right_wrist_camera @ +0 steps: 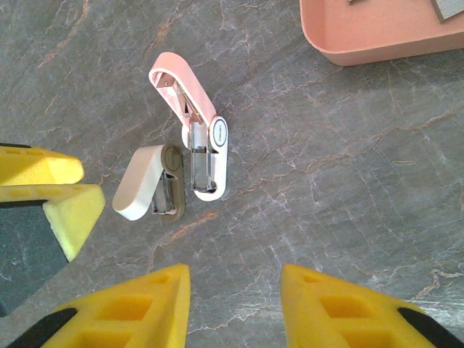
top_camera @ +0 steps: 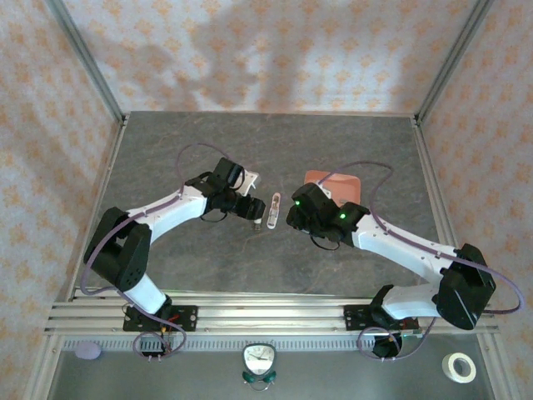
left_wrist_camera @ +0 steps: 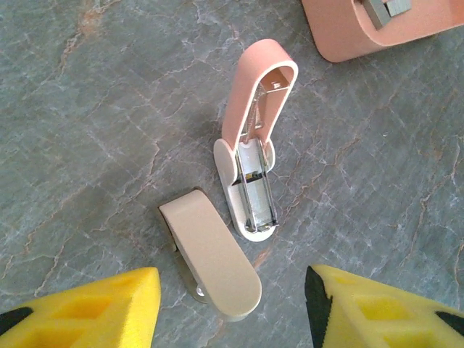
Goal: Load the staples into the stapler
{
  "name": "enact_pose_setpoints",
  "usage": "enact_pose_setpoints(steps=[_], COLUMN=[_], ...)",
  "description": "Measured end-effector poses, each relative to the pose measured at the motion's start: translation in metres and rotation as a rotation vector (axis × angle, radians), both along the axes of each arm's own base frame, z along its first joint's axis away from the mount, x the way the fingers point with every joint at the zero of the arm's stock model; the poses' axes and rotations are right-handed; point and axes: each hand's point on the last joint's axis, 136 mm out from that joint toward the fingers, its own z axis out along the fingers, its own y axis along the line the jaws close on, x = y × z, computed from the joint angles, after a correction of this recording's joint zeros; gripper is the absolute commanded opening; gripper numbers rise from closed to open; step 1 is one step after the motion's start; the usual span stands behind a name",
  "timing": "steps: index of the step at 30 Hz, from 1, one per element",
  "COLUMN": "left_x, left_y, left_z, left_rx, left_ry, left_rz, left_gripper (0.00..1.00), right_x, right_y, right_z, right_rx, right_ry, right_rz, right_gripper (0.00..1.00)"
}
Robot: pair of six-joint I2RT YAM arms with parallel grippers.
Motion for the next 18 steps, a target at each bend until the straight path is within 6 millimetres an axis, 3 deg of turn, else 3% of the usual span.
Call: enact_pose_setpoints(steps=[6,14,18], left_x=[-0.003,-0.008,-0.009], left_y=[0.001,0.004,0.002], left_z=[-0.005,-0.049,-0.052], left_rx=[-0.002,0.055,0.057], left_ry=[0.044,0.149,0.155], left_rz=[0.037,0.03,0.015], left_gripper=[0.51,0.46,0.46], right_x=[0.0,0.0,-0.001], right_y=[0.0,0.0,-0.001], right_z=[0.0,0.0,-0.001], right_rx=[0.0,0.002,0.004], right_ry=[0.0,0.001,0.003], right_rz=[0.0,-0.003,-0.007], right_gripper=[0.38,0.38,0.38])
